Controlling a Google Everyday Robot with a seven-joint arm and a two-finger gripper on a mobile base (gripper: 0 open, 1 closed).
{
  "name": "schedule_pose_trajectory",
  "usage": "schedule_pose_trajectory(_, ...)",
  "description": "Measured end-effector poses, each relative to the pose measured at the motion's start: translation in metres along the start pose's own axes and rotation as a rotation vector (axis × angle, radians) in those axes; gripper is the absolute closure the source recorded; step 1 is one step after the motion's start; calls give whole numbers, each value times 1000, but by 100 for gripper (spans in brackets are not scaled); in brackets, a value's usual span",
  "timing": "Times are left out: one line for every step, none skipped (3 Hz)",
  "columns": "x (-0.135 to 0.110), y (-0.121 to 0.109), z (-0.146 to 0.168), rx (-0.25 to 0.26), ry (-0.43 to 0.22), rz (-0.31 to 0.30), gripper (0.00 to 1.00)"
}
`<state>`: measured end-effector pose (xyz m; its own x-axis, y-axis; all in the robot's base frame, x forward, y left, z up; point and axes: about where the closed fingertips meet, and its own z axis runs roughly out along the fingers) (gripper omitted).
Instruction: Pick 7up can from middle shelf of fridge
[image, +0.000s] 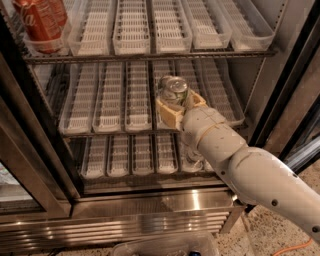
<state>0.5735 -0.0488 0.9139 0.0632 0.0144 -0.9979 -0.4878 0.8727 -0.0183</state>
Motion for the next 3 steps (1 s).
schedule_pose_trajectory(-2, -1, -15, -16, 34, -19, 100)
schedule_pose_trajectory(-4, -1, -23, -27, 50, -30, 100)
schedule_pose_trajectory(-6, -1, -29, -31, 57, -39, 100)
